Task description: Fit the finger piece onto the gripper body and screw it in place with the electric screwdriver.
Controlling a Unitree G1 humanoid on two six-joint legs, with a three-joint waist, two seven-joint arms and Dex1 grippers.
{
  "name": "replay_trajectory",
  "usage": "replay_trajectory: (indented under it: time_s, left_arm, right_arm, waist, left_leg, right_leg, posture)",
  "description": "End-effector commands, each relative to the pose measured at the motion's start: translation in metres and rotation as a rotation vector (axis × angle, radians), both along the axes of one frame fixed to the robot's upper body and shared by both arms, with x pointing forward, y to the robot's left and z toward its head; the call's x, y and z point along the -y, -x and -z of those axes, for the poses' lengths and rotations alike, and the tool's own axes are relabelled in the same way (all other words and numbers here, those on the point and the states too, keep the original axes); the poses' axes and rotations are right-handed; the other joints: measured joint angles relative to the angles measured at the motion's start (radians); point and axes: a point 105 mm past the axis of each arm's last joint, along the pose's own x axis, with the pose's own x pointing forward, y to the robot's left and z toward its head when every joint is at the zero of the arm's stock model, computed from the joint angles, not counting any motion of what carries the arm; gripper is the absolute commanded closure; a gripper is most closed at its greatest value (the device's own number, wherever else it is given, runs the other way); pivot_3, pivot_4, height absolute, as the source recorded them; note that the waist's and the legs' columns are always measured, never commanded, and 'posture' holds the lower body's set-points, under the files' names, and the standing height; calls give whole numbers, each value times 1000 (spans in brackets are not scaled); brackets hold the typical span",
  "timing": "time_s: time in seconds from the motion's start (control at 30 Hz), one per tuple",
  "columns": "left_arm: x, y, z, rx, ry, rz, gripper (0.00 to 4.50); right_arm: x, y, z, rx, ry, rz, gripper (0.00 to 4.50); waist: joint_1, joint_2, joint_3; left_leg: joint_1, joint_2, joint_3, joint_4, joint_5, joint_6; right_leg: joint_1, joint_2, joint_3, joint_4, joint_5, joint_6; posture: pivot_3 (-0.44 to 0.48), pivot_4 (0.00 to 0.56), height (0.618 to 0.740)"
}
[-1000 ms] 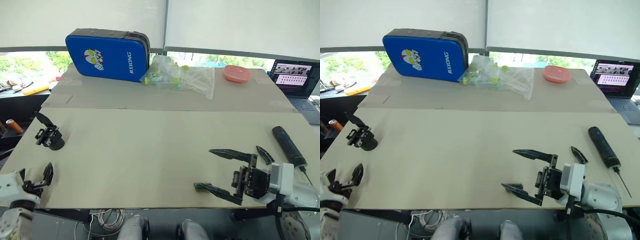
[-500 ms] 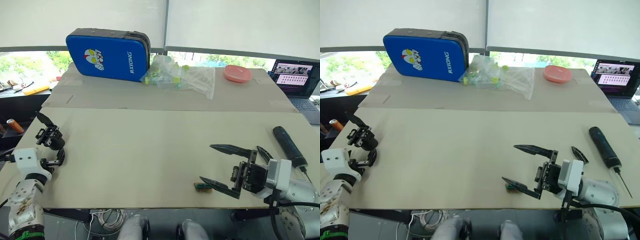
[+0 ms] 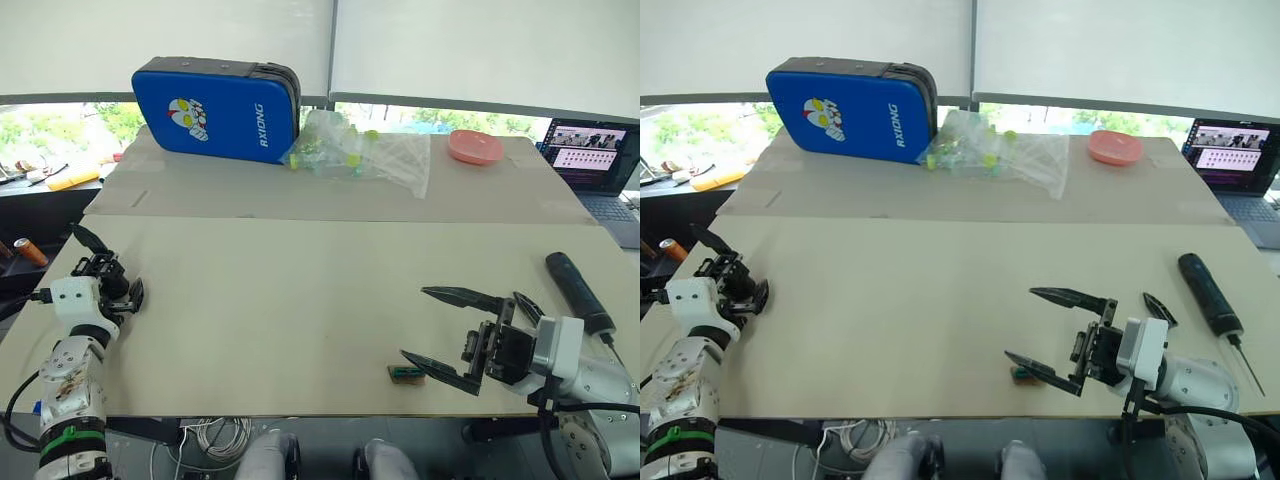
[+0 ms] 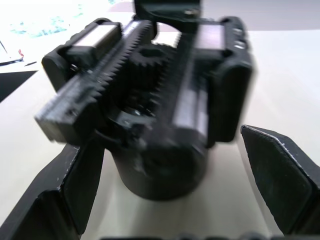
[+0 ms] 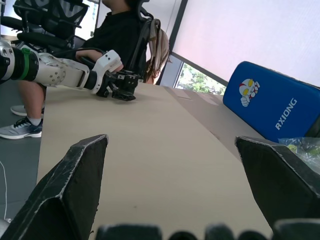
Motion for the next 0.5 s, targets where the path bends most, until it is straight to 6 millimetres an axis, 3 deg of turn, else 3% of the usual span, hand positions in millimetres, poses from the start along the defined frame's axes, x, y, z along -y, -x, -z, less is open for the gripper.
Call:
replay_trajectory:
  time_s: [0.03, 0.1, 0.13, 0.2, 0.3, 0.37, 0.5]
  left_arm:
    - [-4, -1, 2, -10, -9, -8, 0]
    - [-3, -2, 5, -15, -2, -3, 0]
    - [-4, -2, 7, -24, -1, -11, 258]
    - [-4, 0, 13, -44, 4, -14, 882]
    - [-4, 3, 15, -41, 20, -10, 2178]
    - [3, 2, 7, 22, 55, 30, 2162]
    - [33, -2, -35, 225, 83, 216, 2162]
  right_arm:
    - [2, 2, -8, 48, 16, 10, 24]
    - [2, 2, -8, 47, 18, 14, 24]
    - [3, 3, -8, 45, 18, 16, 5]
    - [4, 3, -9, 44, 20, 23, 0]
    - [5, 4, -9, 46, 21, 34, 0]
    - [5, 5, -9, 45, 21, 39, 0]
    - [8, 7, -8, 39, 25, 52, 0]
  waist:
    - [-1, 0, 0]
    - [0, 1, 0]
    - [0, 1, 0]
    - [0, 2, -1]
    - [-1, 4, -1]
    - [-2, 4, -1]
    - [1, 3, -1]
  left_leg:
    - [0, 0, 0, 0, 0, 0]
    - [0, 0, 0, 0, 0, 0]
    - [1, 0, 0, 0, 0, 0]
    - [1, 0, 0, 0, 0, 0]
    - [2, 0, 0, -1, 0, 0]
    - [2, 0, 1, -1, 0, 0]
    - [2, 0, 1, -1, 0, 0]
  right_leg:
    - [0, 0, 0, 0, 0, 0]
    - [0, 0, 0, 0, 0, 0]
    - [0, 0, 0, 0, 0, 0]
    - [0, 0, 0, 0, 0, 0]
    - [1, 0, 0, 0, 0, 0]
    - [1, -1, 0, 0, 0, 0]
    - [1, -2, -1, 0, 0, 0]
  posture:
    - [0, 150, 740]
    - [0, 150, 740]
    - [0, 150, 740]
    - [0, 150, 740]
    - [0, 150, 740]
    - [0, 150, 740]
    - [0, 150, 740]
